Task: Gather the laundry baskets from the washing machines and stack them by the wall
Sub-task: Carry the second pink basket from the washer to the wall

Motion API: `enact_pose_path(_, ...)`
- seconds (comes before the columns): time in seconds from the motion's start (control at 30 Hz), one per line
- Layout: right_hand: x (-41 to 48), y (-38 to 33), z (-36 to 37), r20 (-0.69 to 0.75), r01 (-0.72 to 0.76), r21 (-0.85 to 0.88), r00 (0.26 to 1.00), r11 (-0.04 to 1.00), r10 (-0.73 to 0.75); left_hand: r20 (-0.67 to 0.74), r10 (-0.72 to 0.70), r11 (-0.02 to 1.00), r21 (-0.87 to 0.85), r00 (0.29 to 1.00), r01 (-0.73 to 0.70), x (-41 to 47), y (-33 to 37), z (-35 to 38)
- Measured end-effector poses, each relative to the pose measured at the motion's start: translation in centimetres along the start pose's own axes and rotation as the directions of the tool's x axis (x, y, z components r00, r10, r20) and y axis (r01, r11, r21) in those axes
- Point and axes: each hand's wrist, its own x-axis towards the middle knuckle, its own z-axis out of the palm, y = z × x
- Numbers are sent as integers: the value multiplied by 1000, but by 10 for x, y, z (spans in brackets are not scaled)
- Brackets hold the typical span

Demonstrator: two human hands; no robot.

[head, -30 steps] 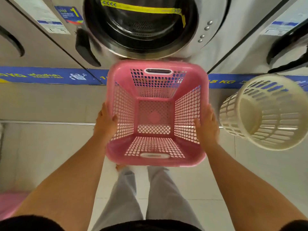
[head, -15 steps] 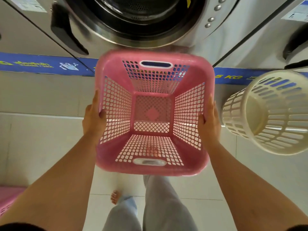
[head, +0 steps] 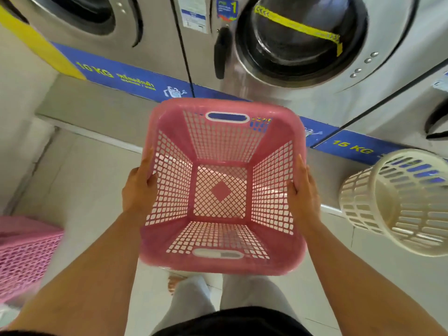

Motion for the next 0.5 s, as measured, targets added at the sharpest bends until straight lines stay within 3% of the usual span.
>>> enact_pose_path(0.23, -59, -95, 36, 75, 212, 61, 973, 975, -216, -168, -155, 986, -82, 974, 142, -73, -115, -79)
enact_pose_path(0.5, -128, -205, 90, 196, 421, 155, 873, 894, -446, -381, -303, 940, -268, 874, 210, -156, -229, -158)
